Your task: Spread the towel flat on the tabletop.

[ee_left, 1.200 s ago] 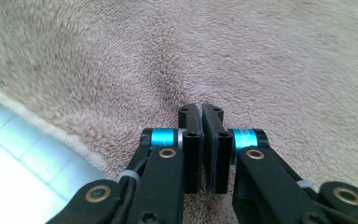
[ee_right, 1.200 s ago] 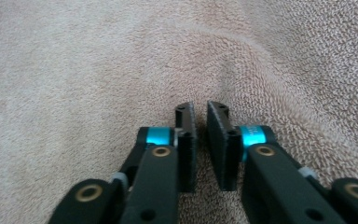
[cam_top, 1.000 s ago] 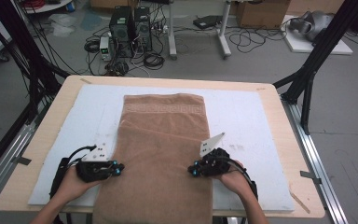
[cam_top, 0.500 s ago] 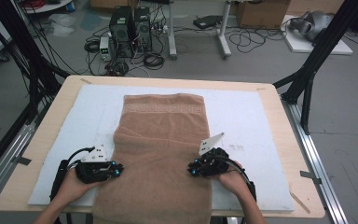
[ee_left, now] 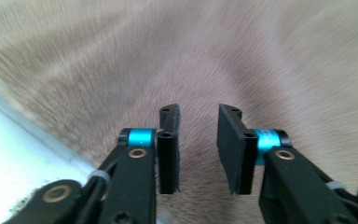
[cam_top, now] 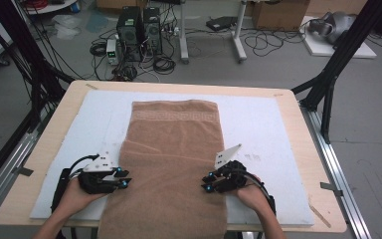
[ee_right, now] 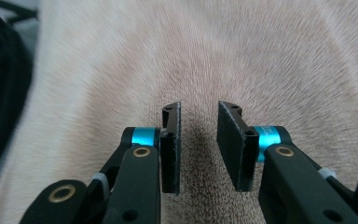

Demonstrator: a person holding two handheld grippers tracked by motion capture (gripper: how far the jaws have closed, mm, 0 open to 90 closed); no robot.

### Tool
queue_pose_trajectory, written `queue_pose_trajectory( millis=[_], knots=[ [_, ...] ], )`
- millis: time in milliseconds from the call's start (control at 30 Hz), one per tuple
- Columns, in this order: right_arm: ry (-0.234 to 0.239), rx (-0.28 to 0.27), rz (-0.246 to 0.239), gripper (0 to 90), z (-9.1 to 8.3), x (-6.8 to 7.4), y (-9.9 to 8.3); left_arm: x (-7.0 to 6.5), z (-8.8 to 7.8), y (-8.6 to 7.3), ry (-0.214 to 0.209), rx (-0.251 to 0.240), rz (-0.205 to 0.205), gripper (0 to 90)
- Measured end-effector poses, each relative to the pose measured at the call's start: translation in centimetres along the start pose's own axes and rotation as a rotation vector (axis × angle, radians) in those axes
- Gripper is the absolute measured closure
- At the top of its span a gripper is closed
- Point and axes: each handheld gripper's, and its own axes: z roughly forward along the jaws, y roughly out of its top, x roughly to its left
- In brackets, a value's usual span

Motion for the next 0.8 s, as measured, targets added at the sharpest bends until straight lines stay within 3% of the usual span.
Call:
queue_pose_trajectory(
  millis=[67, 233, 333, 433, 467, 500, 567, 633, 700, 767, 800],
  knots=[
    [-0.006, -0.012, 0.008, 77.8, 0.1, -0.1, -0.1, 0.0, -0.1, -0.4, -0.009, -0.019, -0.002, 86.1],
    [0.018, -0.027, 0.021, 86.6, 0.1, -0.6, -0.4, -0.7, -0.2, -0.3, 0.022, -0.011, 0.036, 88.2],
    [0.017, -0.022, 0.006, 87.2, 0.1, -0.3, -0.3, -0.9, -1.0, -0.8, -0.009, -0.005, 0.028, 88.2],
    [0.091, -0.02, -0.02, 86.7, -0.5, 0.5, -0.2, -1.3, -2.6, -1.7, -0.053, -0.016, 0.014, 88.0],
    [0.083, -0.042, -0.033, 77.5, -0.9, 1.0, -0.2, -1.4, -3.1, -1.8, -0.073, -0.023, 0.001, 87.3],
    [0.066, -0.059, -0.029, 74.6, -1.4, 1.2, -0.2, -1.4, -3.5, -1.9, -0.075, -0.023, -0.004, 86.0],
    [0.041, -0.061, -0.021, 71.8, -2.1, 1.5, -0.4, -1.2, -3.6, -1.7, -0.064, -0.021, -0.012, 71.9],
    [0.037, -0.048, -0.009, 70.6, -2.1, 1.3, -0.6, -1.1, -3.4, -1.4, -0.051, -0.036, -0.014, 66.6],
    [0.029, -0.032, -0.003, 71.0, -1.6, 1.3, -0.8, -1.0, -2.9, -1.2, -0.043, -0.041, -0.01, 66.8],
    [0.024, 0.004, 0.003, 73.8, -0.9, 1.2, -1.2, -1.0, -2.1, -1.2, -0.034, -0.016, -0.001, 67.7],
    [0.018, -0.008, 0.005, 77.1, -0.8, 1.3, -1.3, -1.0, -1.8, -1.3, -0.031, 0.001, -0.001, 69.4]
  ],
)
